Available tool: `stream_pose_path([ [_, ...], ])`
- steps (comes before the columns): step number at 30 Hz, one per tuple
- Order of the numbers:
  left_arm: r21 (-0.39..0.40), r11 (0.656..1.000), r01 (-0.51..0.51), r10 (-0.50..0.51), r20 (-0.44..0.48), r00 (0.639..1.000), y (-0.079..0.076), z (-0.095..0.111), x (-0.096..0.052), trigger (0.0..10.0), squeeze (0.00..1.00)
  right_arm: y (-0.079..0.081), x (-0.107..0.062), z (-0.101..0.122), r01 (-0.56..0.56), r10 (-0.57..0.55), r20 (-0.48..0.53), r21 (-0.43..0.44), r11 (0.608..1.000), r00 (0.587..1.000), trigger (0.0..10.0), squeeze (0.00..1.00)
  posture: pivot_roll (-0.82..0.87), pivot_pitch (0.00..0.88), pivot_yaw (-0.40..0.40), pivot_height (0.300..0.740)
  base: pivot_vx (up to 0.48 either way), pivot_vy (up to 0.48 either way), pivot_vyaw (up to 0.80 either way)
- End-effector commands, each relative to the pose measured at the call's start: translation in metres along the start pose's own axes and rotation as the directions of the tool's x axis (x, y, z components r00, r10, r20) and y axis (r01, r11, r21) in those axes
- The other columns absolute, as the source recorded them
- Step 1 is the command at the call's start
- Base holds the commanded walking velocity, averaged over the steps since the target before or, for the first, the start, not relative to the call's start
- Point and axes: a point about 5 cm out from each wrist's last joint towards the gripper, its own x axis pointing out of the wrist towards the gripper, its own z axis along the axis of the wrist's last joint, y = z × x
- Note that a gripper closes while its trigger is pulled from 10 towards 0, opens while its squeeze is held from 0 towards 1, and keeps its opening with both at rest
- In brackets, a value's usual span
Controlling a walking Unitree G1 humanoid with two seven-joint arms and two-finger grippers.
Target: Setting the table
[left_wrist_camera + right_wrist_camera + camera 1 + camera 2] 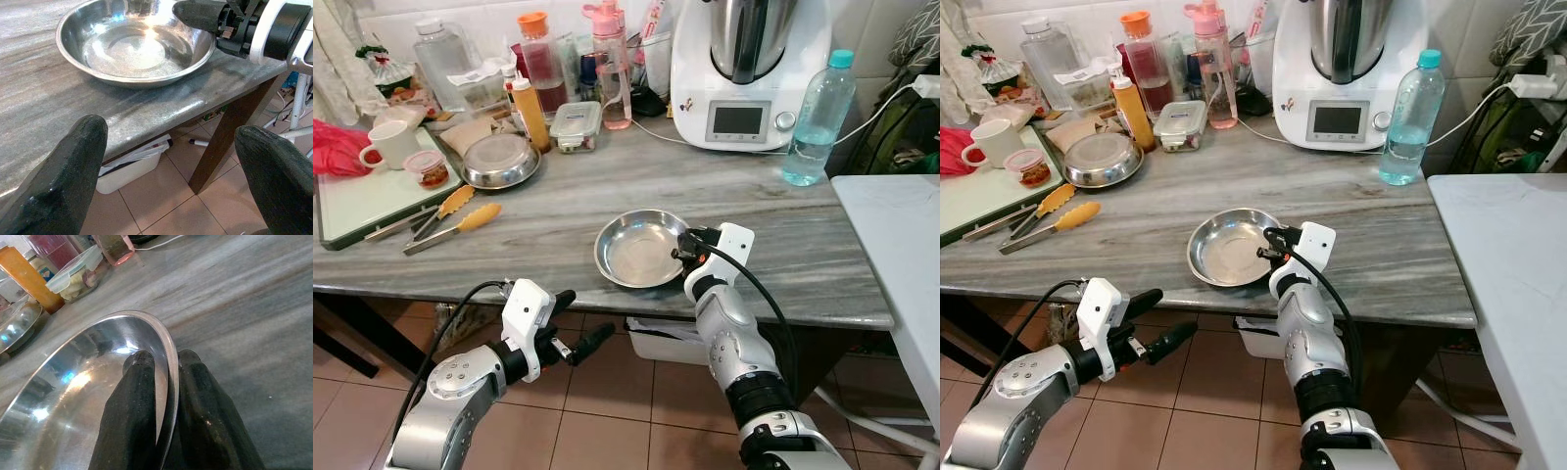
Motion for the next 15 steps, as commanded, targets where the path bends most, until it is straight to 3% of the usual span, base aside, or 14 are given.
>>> stream_pose_path([
  [1,0.009,1.0,0.005,-0.005,-0.005,1.0,0.0011,0.0025,0.0006,10.0,0.0,0.0085,0.0028,-0.0054,-0.021,0.022,-0.022,0.013,1.0,1.0,10.0,0.63,0.03,0.035,0.104,0.74,0.0,0.0,0.0],
  [3,0.008,1.0,0.006,-0.006,-0.004,1.0,0.0007,0.0026,0.001,10.0,0.0,0.0084,0.003,-0.0062,-0.021,0.021,-0.026,0.014,1.0,0.999,10.0,0.63,0.03,0.035,0.104,0.74,0.0,0.0,0.0],
  [4,0.007,1.0,0.007,-0.007,-0.001,1.0,0.0003,0.0028,0.0014,10.0,0.0,0.0084,0.0032,-0.0067,-0.02,0.021,-0.028,0.013,1.0,0.999,10.0,1.0,0.03,0.035,0.105,0.74,0.0,0.0,0.0],
  [15,0.002,0.999,-0.046,0.046,0.048,0.998,0.0031,0.0095,0.0069,10.0,0.0,0.007,0.0018,-0.0126,-0.017,0.018,-0.034,0.011,1.0,0.999,10.0,1.0,0.03,0.034,0.105,0.74,0.0,0.0,0.0],
])
